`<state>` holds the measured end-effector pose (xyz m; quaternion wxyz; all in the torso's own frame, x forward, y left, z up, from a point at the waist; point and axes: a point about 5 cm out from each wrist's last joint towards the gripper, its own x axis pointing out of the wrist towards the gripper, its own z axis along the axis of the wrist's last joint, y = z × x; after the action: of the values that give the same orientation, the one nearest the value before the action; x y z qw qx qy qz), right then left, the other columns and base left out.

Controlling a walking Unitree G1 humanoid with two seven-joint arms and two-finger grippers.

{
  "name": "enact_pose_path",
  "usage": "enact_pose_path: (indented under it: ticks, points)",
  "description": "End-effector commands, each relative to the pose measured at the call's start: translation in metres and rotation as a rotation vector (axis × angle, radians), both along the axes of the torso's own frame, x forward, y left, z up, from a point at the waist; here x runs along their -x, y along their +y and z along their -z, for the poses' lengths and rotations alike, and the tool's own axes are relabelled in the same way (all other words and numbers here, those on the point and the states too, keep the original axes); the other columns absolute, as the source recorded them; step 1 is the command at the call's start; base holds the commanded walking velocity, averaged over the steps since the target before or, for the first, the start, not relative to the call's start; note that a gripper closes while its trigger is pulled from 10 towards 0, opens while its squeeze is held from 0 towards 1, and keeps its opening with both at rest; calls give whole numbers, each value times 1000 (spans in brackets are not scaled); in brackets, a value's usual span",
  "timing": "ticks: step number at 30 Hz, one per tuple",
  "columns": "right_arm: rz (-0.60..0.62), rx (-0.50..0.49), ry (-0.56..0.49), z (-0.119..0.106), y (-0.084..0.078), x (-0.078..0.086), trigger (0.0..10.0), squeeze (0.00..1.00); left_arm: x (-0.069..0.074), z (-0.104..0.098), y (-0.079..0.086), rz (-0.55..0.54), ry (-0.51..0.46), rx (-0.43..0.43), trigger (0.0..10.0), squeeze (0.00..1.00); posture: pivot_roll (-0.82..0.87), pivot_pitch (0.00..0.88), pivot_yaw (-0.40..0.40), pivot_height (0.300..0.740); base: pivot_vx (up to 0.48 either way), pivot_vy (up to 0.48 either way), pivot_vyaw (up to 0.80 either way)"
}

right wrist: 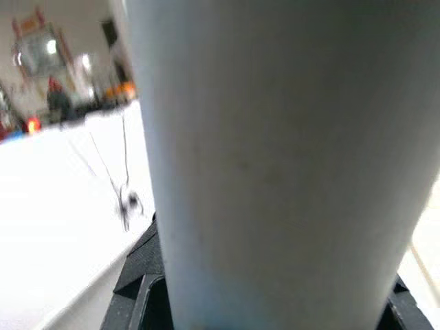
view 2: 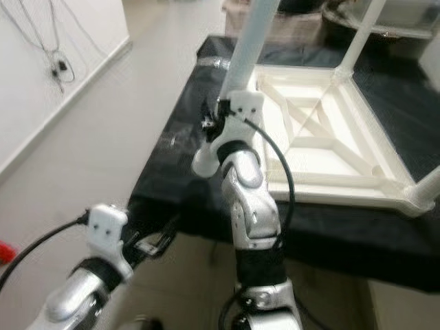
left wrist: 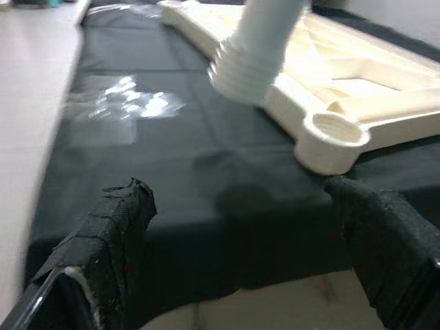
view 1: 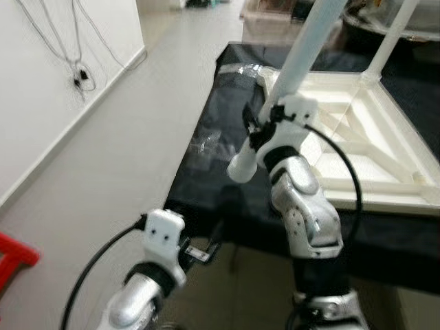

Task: Building children table

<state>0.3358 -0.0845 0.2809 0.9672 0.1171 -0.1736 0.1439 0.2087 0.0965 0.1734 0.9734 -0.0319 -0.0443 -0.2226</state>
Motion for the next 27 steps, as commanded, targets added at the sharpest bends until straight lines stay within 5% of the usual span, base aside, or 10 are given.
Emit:
enact_pose_path:
  ticks: [1, 4, 5, 11, 12, 13, 14, 27]
  points:
    - [-80, -52, -52, -11, 5, 2, 10000, 0, -2, 5, 0, -12, 36, -14, 10000, 0, 67, 174, -63, 740, 0, 0, 0]
    - [-118, -67, -64, -13, 5, 1, 10000, 0, -6, 5, 2, -30, 33, -43, 10000, 4, 69, 174, -62, 740, 0, 0, 0]
    - [-143, -74, -70, -14, 6, 1, 10000, 0, -9, 4, 4, -31, 30, -50, 10000, 1000, 70, 170, -63, 740, 0, 0, 0]
    - [-225, -82, -80, -16, 11, 4, 10000, 0, -22, -3, 10, -60, -9, -108, 10000, 1000, 70, 168, -59, 740, 0, 0, 0]
    - [-277, -73, -85, -16, 14, 8, 10000, 0, -31, -8, 13, -64, -31, -163, 10000, 592, 72, 167, -59, 740, 0, 0, 0]
    - [-277, -73, -85, -16, 14, 8, 10000, 0, -31, -8, 13, -64, -31, -163, 10000, 592, 72, 167, -59, 740, 0, 0, 0]
    - [-326, -70, -85, -15, 17, 10, 10000, 0, -39, -13, 15, -60, -51, -205, 10000, 0, 73, 165, -57, 740, 0, 0, 0]
    - [-512, -16, -91, -9, 24, 24, 10000, 0, -75, -30, 18, -15, -150, -404, 10000, 0, 67, 150, -60, 740, 0, 0, 0]
